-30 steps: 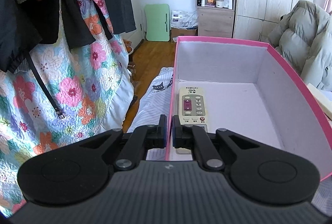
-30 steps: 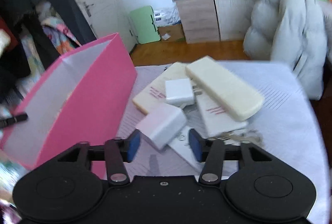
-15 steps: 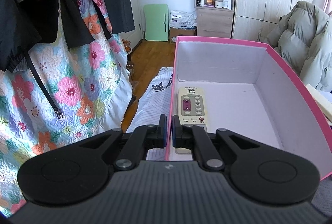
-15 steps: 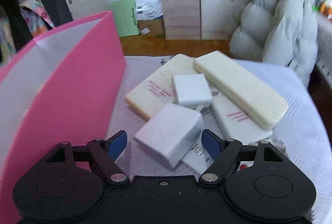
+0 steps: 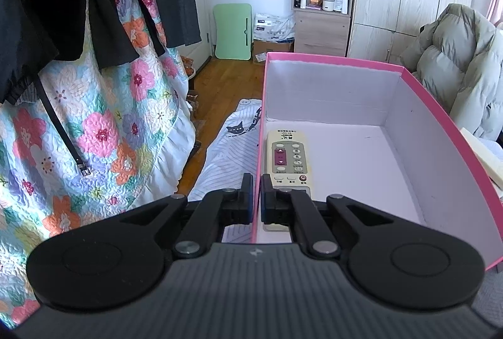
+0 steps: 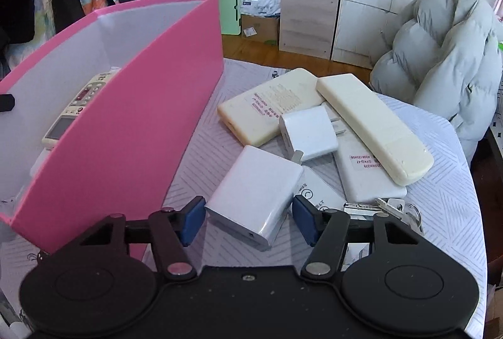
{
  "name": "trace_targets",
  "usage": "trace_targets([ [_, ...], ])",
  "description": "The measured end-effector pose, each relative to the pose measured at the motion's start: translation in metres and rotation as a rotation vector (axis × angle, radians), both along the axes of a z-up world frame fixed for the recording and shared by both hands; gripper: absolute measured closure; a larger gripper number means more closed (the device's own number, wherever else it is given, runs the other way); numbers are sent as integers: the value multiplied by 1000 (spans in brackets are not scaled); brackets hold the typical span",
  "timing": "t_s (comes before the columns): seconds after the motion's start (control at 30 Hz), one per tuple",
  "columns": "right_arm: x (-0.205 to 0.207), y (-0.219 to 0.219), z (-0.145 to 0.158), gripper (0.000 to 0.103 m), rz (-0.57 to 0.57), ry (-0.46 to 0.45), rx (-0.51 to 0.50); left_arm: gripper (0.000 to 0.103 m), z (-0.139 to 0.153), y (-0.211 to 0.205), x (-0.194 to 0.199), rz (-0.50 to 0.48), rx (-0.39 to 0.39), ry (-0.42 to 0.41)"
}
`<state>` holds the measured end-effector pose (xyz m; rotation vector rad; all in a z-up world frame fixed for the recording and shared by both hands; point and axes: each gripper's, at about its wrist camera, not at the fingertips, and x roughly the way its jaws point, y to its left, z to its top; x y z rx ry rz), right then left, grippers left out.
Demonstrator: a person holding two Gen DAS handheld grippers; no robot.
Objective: Organize rigid objects
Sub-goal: 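Move the right tool back over the pile of white items, then grasp the white wall charger with the right tool and lift it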
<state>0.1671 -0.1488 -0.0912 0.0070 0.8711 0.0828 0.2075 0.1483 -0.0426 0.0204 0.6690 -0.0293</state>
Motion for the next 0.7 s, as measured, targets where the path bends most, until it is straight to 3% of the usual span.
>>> trace_targets([
  [0.13,6,4,-7,31,-13,-33,-43,100,-1,2,3,-1,-11,1],
  [0.27,0,10,-11,33,-22,-90,-77,100,-1,2,3,-3,-14,2],
  [0.43,-9,1,-4,36,5,-41,-21,100,-3,2,2,-6,-33,11],
  [0.7,-17,-24,4,37,3,56,167,100,-2,4,3,-5,-36,12],
])
